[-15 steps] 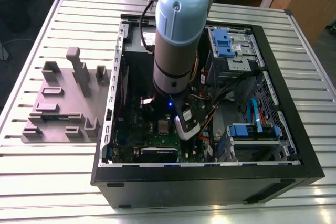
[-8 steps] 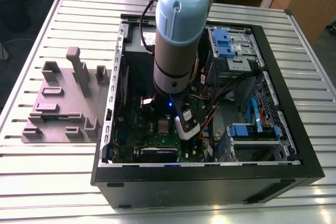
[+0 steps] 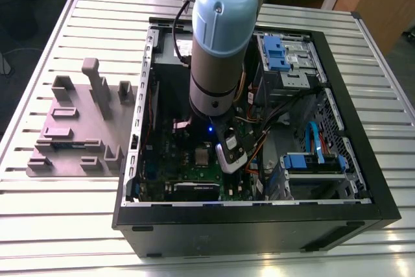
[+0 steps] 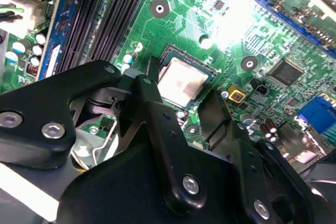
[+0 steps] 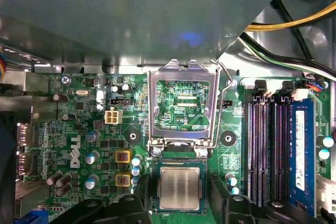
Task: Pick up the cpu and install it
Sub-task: 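Place the cpu into insertion slot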
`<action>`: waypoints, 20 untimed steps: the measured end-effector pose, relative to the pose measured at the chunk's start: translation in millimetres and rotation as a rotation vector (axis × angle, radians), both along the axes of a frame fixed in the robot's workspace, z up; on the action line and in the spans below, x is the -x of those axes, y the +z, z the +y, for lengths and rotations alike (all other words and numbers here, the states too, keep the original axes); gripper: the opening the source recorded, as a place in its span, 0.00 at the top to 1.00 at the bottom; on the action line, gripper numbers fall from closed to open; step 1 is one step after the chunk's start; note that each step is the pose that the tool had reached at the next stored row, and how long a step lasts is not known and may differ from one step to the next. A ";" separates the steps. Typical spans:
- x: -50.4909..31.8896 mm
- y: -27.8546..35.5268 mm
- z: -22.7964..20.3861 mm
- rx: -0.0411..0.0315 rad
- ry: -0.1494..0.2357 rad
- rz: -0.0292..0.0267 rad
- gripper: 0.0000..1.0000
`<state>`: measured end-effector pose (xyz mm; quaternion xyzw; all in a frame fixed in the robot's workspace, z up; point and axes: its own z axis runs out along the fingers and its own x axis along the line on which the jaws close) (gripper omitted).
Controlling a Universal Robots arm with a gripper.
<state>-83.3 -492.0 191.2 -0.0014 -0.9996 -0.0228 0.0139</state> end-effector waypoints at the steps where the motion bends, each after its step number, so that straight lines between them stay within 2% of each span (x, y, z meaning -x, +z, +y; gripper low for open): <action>1: 0.0 0.1 0.0 0.0002 0.000 0.0000 0.44; 2: 0.0 0.9 -0.1 0.0003 0.000 0.0001 0.44; 5: 0.0 8.9 0.0 0.0000 0.000 -0.0001 0.44; 8: 0.0 12.4 0.0 0.0000 0.000 0.0001 0.45; 10: 0.0 13.9 0.0 0.0000 0.000 0.0001 0.58; 11: 0.0 14.0 0.1 -0.0003 0.000 0.0000 0.58; 13: 0.0 14.1 0.0 -0.0003 0.000 0.0000 0.69; 14: 0.0 14.2 0.0 0.0000 0.000 0.0001 0.69; 16: 0.0 14.3 0.0 0.0000 0.000 0.0001 0.81; 17: 0.0 14.3 0.0 0.0000 0.000 0.0001 0.81; 19: 0.0 14.4 0.0 0.0000 0.000 0.0001 0.90; 20: 0.0 14.4 0.0 0.0000 0.000 0.0001 0.90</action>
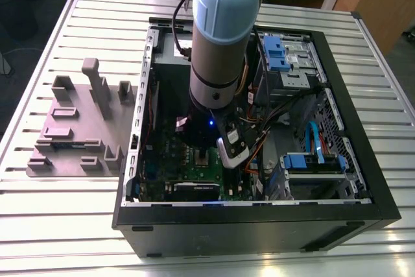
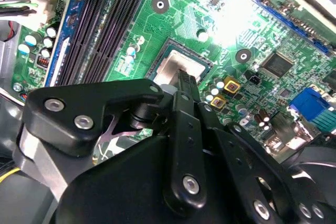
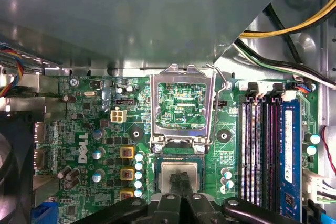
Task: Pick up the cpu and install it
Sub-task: 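Place the cpu into insertion slot, then close the cpu cover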
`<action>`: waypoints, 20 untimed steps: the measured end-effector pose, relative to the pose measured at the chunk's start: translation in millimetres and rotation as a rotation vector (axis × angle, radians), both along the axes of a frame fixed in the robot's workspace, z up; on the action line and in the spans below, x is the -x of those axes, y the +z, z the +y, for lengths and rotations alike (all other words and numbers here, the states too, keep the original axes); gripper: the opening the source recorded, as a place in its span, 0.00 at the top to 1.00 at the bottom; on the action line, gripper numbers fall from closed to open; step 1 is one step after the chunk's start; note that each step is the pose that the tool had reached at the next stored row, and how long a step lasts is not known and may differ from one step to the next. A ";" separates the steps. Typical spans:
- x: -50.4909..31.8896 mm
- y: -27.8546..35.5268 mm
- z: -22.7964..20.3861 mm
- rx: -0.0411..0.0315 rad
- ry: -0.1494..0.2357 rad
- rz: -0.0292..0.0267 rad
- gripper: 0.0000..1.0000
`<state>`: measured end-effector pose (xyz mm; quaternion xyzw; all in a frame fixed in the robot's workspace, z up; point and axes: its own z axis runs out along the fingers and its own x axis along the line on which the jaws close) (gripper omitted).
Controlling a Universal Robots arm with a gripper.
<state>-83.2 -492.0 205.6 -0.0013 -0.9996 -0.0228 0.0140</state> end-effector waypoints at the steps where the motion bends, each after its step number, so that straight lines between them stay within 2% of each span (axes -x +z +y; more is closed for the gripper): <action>1: 0.0 0.0 0.0 0.0000 0.000 0.0000 0.90; 15: 0.0 3.3 0.0 0.0005 0.000 0.0000 0.90; 20: 0.0 6.8 0.0 0.0006 0.000 0.0001 0.90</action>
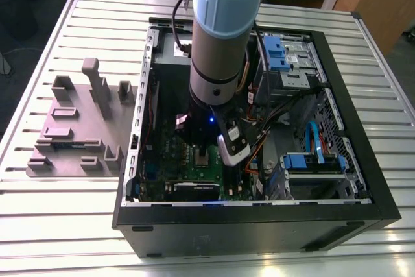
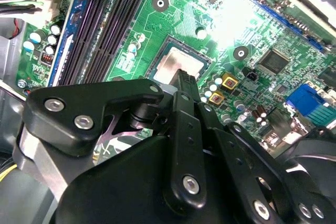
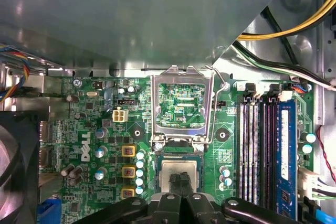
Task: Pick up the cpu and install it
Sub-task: 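Close the cpu cover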
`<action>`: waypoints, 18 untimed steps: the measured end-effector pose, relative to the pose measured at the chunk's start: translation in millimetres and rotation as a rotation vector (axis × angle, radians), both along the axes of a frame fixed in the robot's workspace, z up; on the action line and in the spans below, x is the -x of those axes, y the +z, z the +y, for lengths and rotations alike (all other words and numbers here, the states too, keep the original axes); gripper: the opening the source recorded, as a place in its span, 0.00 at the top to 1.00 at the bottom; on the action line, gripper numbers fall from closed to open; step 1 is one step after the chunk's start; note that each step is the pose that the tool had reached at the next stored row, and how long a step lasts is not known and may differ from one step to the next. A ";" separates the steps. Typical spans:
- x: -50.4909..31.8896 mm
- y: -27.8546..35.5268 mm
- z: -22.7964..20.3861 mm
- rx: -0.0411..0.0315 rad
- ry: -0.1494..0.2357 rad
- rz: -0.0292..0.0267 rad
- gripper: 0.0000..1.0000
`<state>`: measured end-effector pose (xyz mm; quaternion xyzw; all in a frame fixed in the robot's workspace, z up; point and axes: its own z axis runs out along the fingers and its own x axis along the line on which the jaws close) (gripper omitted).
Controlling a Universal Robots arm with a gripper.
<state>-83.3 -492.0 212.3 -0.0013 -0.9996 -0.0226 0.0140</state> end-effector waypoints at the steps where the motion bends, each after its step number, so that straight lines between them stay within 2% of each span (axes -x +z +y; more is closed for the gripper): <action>1: 0.0 0.8 0.0 -0.0001 0.000 0.0000 0.90; 5: 0.0 4.1 0.0 -0.0001 0.000 0.0000 0.90; 14: -0.3 4.3 0.0 0.0002 0.004 0.0000 0.90; 15: -0.3 4.2 0.0 0.0002 0.010 0.0000 0.90; 18: -0.3 3.6 0.0 0.0001 0.061 0.0000 0.90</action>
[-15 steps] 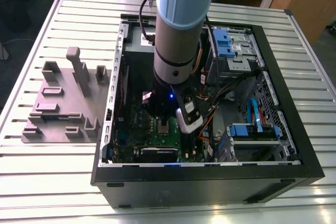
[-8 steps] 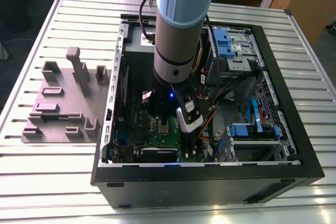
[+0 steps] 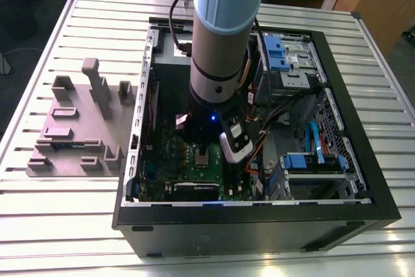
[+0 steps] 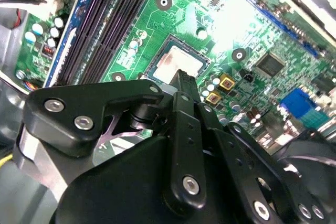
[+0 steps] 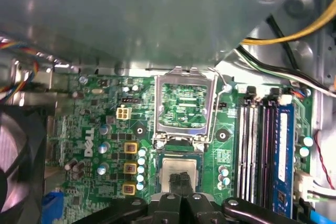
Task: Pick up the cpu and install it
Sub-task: 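Close the cpu cover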
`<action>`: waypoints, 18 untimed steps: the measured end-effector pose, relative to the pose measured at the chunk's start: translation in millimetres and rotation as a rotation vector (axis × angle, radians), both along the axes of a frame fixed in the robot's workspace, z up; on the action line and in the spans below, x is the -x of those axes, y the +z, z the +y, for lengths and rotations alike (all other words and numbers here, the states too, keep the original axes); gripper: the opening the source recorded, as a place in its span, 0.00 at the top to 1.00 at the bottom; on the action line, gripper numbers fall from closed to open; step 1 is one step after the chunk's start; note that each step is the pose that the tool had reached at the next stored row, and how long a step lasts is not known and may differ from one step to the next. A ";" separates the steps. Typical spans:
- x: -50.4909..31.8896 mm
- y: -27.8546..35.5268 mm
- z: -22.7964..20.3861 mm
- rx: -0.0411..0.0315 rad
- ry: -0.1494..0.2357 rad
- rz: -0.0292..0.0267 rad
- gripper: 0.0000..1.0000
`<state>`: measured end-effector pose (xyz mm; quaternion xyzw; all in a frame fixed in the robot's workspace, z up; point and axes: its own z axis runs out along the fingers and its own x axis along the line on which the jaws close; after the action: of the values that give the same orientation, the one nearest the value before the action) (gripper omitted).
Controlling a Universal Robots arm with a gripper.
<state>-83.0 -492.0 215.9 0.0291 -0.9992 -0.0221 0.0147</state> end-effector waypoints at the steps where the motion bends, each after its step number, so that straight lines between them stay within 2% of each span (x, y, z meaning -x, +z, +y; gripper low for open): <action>1: 0.0 -0.3 0.0 0.0000 0.020 0.0000 0.90; 18: 0.0 -5.6 0.0 0.0001 0.328 0.0001 0.90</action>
<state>-83.0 -492.0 210.3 0.1921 -0.9810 -0.0194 0.0181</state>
